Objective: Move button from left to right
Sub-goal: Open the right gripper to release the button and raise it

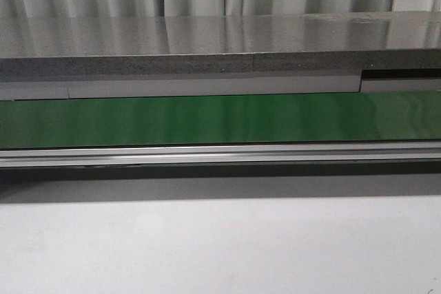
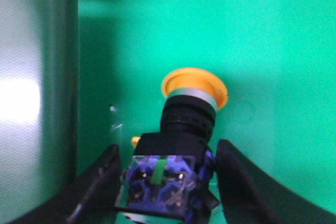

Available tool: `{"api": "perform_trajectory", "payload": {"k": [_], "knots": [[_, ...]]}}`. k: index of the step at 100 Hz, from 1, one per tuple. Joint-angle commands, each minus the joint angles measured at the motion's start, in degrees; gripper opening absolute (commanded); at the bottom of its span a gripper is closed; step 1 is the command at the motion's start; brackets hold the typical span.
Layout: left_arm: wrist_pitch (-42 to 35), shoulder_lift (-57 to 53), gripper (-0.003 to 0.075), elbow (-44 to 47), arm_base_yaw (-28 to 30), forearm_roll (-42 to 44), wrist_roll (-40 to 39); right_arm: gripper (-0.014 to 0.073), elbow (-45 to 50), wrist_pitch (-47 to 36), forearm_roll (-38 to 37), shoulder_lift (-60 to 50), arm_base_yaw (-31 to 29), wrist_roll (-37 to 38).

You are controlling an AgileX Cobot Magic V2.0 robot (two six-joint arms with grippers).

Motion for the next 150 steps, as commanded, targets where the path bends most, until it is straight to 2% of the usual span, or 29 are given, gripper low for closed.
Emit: {"api": "perform_trajectory", "payload": {"k": [1, 19, 39, 46, 69, 95, 118, 150], "knots": [[-3.96, 0.49, -0.0020, -1.49, -0.39, -0.79, -0.17, 0.0406, -1.44, -2.49, 0.54, -2.86, -0.33, -0.44], [-3.96, 0.49, -0.0020, -1.49, -0.39, -0.79, -0.17, 0.0414, -1.44, -2.31, 1.18, -2.86, -0.33, -0.44], [-3.96, 0.49, -0.0020, -1.49, -0.39, -0.79, -0.17, 0.0581, -1.44, -2.24, 2.70, -2.86, -0.33, -0.39], [-3.96, 0.49, -0.0020, -1.49, -0.39, -0.79, -0.17, 0.0609, -1.44, -2.06, 2.82, -3.03, -0.33, 0.09], [-3.96, 0.49, -0.0020, -1.49, -0.39, -0.79, -0.17, 0.0608, -1.44, -2.28, 2.97, -6.06, -0.45, 0.62], [-3.96, 0.49, -0.0020, -1.49, -0.39, -0.79, -0.17, 0.0587, -1.44, -2.56, 8.77, -11.66, 1.22, 0.64], [-3.96, 0.49, -0.0020, -1.49, -0.39, -0.79, -0.17, 0.0540, -1.26, -3.23, 12.93, -17.02, 7.15, 0.64], [-3.96, 0.49, -0.0020, -1.49, -0.39, -0.79, -0.17, 0.0540, 3.87, -7.71, 16.67, -28.18, 16.25, 0.64]]}}
